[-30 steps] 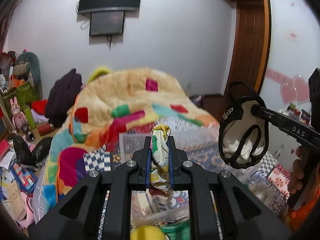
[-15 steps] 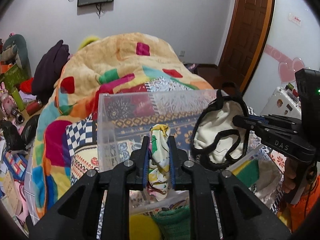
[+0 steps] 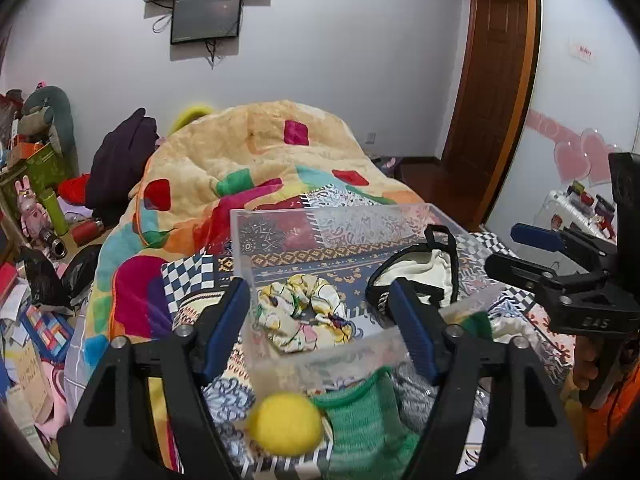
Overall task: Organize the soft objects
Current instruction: 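Carry both items over the clear box and open both tools to drop them, then grasp the green-yellow sponge with the right tool while the left tool grasps the yellow felt ball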
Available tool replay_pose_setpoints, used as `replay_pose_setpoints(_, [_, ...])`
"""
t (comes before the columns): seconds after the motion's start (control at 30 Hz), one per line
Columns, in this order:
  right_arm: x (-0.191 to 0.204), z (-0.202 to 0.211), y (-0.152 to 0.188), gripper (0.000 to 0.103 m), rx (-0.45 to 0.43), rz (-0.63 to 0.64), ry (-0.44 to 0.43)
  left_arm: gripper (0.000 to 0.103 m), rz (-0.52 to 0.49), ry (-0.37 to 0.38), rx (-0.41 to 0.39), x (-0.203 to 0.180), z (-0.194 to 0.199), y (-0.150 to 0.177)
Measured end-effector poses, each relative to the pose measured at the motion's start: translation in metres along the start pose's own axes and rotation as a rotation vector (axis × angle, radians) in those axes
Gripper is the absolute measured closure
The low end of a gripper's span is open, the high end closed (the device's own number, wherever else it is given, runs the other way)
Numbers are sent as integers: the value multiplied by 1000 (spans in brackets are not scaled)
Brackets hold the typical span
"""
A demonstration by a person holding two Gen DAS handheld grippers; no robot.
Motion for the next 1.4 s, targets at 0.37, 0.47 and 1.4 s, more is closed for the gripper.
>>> replay_pose_setpoints(0.37, [31,-1,35,21,74,-6,-85,21,48,-26,28,14,19,41])
replay_pose_setpoints(0.47, [37,-12,44,21,115,-7,-100,21,58,-31,57,19,16,56])
replay_pose_setpoints(1.4, [39,-14,55,52,152,-48,-139,62,44,-37,11,15,37,65])
Point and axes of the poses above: each gripper's, at about its wrist camera, not at the fingertips, and z roughly against the way its jaws point, x to its left, y to its underside, the point moved 8 cm from there along -z, roughly the way its jaws point, and after that the axes turned 10 degrees about y, right-handed, at the moved point
